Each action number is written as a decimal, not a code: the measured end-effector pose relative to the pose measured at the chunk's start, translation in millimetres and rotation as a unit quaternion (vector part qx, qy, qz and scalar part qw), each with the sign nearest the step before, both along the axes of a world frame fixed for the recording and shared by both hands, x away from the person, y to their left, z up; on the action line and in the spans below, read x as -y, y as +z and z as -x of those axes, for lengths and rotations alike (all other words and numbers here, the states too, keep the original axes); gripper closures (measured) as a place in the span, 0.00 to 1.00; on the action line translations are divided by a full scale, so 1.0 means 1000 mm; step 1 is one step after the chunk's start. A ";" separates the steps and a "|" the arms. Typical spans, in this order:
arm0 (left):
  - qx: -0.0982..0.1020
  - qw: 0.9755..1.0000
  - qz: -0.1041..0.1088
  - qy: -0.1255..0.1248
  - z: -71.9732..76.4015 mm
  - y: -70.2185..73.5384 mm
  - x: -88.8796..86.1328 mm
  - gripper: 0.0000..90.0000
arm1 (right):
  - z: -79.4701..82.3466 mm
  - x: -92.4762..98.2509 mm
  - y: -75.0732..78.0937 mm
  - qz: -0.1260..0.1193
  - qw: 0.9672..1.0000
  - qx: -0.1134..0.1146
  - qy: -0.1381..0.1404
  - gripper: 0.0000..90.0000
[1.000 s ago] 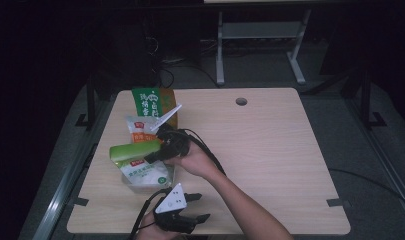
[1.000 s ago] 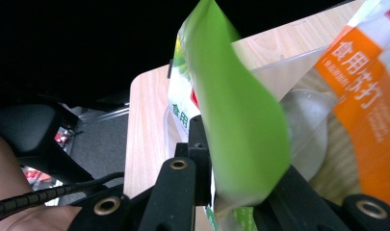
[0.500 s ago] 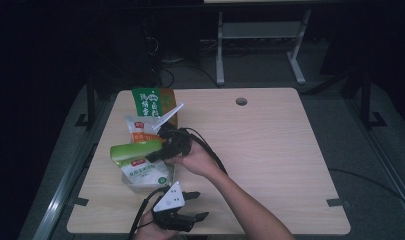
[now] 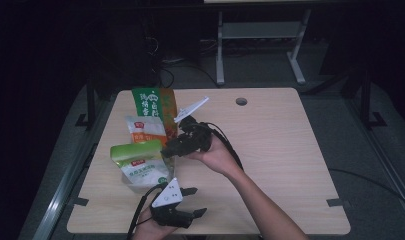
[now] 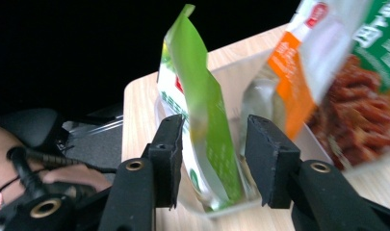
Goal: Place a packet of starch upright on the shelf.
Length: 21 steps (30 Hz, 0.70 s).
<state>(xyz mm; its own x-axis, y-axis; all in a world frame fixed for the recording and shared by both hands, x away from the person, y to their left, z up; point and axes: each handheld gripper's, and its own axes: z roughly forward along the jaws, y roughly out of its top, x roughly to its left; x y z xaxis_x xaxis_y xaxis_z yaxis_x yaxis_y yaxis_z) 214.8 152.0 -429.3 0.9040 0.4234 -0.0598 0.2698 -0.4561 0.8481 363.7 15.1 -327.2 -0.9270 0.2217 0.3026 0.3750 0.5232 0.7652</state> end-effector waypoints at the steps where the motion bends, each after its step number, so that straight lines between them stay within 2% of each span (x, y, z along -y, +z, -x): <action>1: 0.000 1.000 0.000 0.000 0.000 0.000 0.000 0.37 | 0.000 0.004 0.001 -0.001 1.000 0.001 -0.003 0.63; 6: -0.004 1.000 0.008 0.003 -0.001 0.000 0.001 0.37 | 0.001 0.025 0.001 0.002 1.000 -0.004 -0.019 0.60; 9: -0.003 1.000 0.006 -0.001 -0.002 0.000 0.002 0.37 | 0.001 0.036 0.000 0.003 1.000 -0.008 -0.028 0.58; 13: -0.001 1.000 0.002 -0.002 -0.002 0.000 0.002 0.36 | -0.001 0.052 -0.003 0.006 0.999 -0.005 -0.041 0.56; 16: -0.004 1.000 0.009 0.003 -0.002 0.001 0.001 0.36 | -0.002 0.064 -0.007 0.009 0.999 -0.005 -0.049 0.55; 21: -0.003 1.000 0.008 0.003 -0.003 0.001 -0.001 0.36 | -0.004 0.081 -0.013 0.010 0.998 -0.014 -0.065 0.52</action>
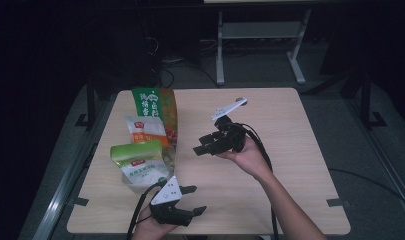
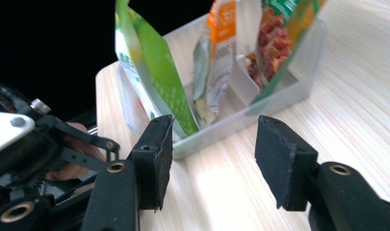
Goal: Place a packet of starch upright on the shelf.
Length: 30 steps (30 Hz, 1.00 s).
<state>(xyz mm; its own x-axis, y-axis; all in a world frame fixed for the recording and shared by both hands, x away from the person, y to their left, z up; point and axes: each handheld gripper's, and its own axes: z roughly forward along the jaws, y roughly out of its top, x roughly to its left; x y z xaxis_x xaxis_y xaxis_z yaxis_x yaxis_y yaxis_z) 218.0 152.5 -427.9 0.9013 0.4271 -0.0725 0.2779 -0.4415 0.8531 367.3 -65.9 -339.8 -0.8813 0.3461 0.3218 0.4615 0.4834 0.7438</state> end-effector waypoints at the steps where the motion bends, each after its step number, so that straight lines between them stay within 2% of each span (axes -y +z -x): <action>1: -0.001 1.000 0.000 0.000 0.000 0.000 0.000 0.36 | 0.000 0.002 -0.001 0.000 1.000 -0.003 -0.005 0.52; 4: 0.003 1.000 -0.001 -0.002 0.000 0.000 0.000 0.36 | 0.000 0.010 -0.004 0.003 1.000 -0.007 -0.014 0.51; 15: -0.003 1.000 0.000 0.003 -0.001 0.000 -0.001 0.35 | 0.001 0.033 -0.011 0.006 0.999 -0.010 -0.035 0.47; 20: -0.001 1.000 0.005 0.004 -0.001 0.000 -0.001 0.35 | 0.003 0.044 -0.015 0.009 0.999 -0.012 -0.044 0.46; 21: 0.005 1.000 -0.002 0.000 -0.002 0.000 -0.001 0.35 | 0.004 0.046 -0.016 0.009 0.999 -0.013 -0.046 0.46; 24: 0.000 1.000 0.002 0.003 -0.002 0.000 -0.001 0.35 | 0.005 0.052 -0.019 0.015 0.998 -0.015 -0.053 0.44; 30: -0.001 1.000 0.000 0.004 -0.002 0.000 -0.002 0.35 | 0.009 0.066 -0.028 0.008 0.997 -0.023 -0.070 0.43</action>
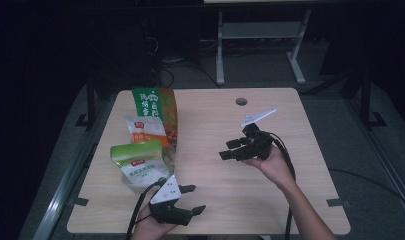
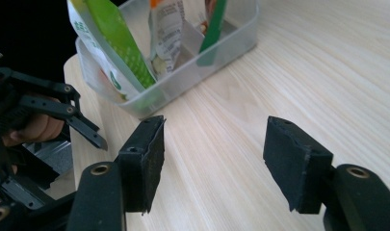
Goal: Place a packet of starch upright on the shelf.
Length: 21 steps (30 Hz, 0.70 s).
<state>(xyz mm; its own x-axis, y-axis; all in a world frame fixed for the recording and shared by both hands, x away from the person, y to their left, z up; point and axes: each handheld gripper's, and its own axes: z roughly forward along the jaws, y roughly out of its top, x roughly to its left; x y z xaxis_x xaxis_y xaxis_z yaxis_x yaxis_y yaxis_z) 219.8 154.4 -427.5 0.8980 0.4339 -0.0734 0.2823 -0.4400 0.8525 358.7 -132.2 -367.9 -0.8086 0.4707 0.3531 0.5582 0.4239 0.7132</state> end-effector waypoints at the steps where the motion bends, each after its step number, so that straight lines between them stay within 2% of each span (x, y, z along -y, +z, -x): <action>1: 0.000 1.000 0.000 0.000 0.000 0.000 0.000 0.35 | 0.000 0.002 -0.001 0.001 1.000 -0.002 -0.004 0.43; 10: 0.000 1.000 0.002 0.001 0.000 0.000 0.000 0.35 | 0.006 0.017 -0.008 -0.001 1.000 -0.001 -0.018 0.42; 12: 0.003 1.000 -0.004 -0.002 0.000 0.001 -0.001 0.35 | 0.008 0.020 -0.010 0.001 1.000 -0.003 -0.023 0.42; 21: 0.002 1.000 0.004 0.001 0.000 0.000 -0.001 0.35 | 0.018 0.036 -0.021 0.002 0.999 -0.009 -0.036 0.41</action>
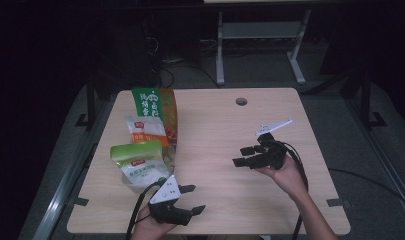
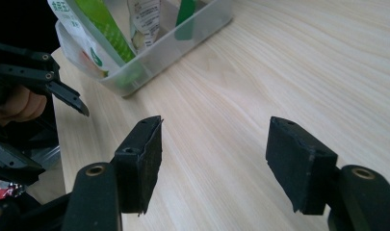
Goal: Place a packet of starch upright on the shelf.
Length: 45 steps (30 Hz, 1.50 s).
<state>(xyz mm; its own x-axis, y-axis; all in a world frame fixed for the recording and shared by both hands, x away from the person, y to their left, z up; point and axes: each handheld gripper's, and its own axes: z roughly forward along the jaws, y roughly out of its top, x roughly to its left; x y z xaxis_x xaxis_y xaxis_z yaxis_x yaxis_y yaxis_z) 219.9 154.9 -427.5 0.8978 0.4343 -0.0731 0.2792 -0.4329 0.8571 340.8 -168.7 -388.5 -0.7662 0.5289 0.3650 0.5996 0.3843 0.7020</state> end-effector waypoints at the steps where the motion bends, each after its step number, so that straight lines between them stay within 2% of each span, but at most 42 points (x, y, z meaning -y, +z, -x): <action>1: -0.002 1.000 0.001 0.001 0.000 0.000 0.000 0.35 | 0.001 0.002 -0.002 -0.001 1.000 0.000 -0.001 0.41; 15: -0.003 1.000 -0.001 0.002 0.000 0.000 -0.001 0.35 | 0.020 0.029 -0.022 0.005 1.000 -0.006 -0.027 0.40; 21: -0.003 1.000 -0.002 0.001 0.001 -0.001 0.000 0.35 | 0.029 0.038 -0.025 0.006 0.999 -0.009 -0.037 0.40; 43: -0.003 1.000 -0.003 0.001 0.001 -0.001 0.000 0.35 | 0.065 0.071 -0.042 0.001 0.997 0.001 -0.075 0.37; 45: -0.006 1.000 -0.002 0.001 0.001 -0.002 0.001 0.35 | 0.068 0.074 -0.043 -0.008 0.997 0.007 -0.081 0.37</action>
